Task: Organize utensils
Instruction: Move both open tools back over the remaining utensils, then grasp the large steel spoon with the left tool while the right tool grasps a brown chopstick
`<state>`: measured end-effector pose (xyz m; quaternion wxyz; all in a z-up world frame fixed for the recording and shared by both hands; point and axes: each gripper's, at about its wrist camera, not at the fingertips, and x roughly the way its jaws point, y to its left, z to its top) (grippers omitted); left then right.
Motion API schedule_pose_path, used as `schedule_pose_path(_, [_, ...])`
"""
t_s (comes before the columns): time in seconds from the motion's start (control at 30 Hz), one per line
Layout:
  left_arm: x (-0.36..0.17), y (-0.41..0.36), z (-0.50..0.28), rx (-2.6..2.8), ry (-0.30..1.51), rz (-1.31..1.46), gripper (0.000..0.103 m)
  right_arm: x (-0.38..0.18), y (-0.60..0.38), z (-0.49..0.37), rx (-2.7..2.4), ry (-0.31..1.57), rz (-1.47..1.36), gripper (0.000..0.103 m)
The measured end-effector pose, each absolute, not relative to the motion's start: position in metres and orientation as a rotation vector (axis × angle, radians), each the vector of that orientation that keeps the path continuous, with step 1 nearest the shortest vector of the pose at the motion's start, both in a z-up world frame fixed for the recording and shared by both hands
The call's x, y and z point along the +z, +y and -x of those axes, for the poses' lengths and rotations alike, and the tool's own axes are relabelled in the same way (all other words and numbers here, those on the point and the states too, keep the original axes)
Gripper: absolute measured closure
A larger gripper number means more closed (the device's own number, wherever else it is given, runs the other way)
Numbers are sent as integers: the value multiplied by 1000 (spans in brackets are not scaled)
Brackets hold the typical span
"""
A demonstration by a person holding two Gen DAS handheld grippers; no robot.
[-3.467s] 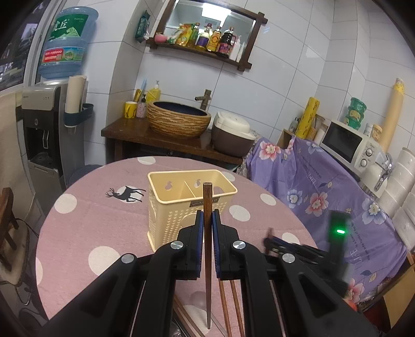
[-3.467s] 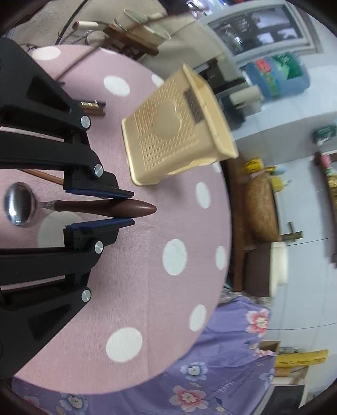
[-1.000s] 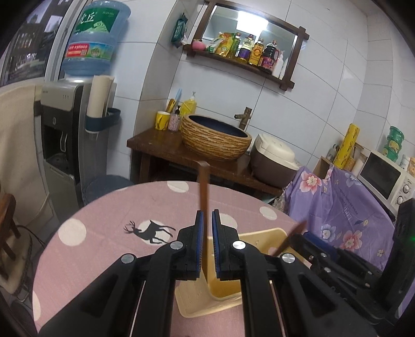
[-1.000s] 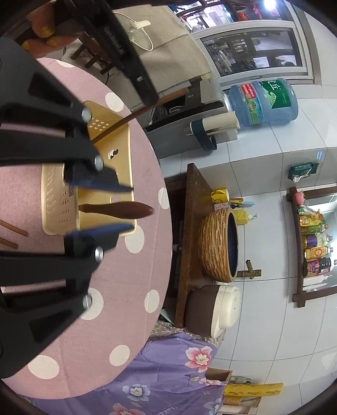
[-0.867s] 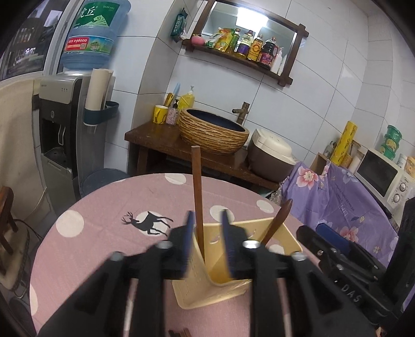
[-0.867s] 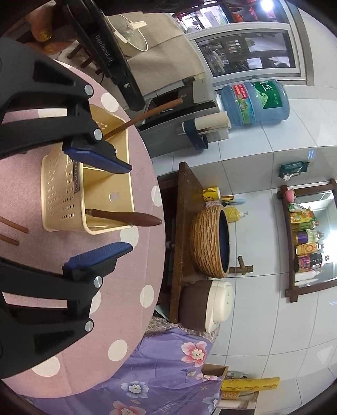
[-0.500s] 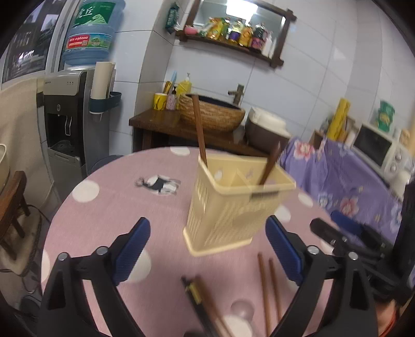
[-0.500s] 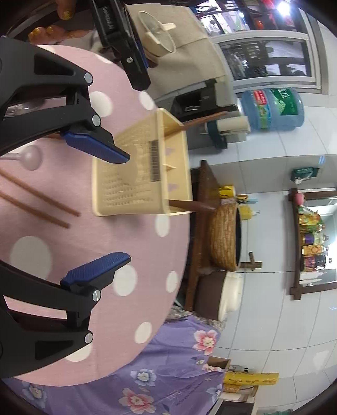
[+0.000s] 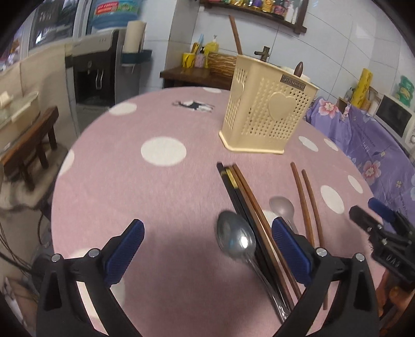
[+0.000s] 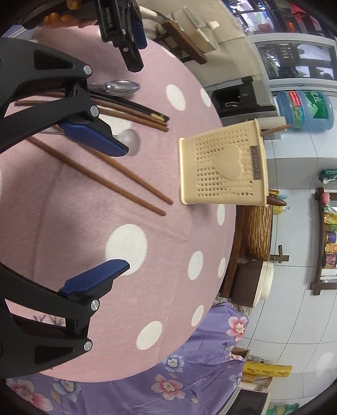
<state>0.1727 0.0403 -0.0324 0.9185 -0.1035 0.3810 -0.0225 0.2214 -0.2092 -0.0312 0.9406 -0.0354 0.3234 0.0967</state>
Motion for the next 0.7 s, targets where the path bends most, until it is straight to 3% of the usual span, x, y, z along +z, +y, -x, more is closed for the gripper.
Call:
schedule_pose_path(0.17, [-41,26,-163,-28,804,213,8,-37,-204,-203,188,653,99,22])
schedule_pose_path(0.43, [-53,10,-172,10,856,218,31,-43,-214,-192,161,672,70,22])
schedule_pose_path(0.7, [-58,-10,-184,53,884,140,38,-45,-221,-189,152,683,46,22])
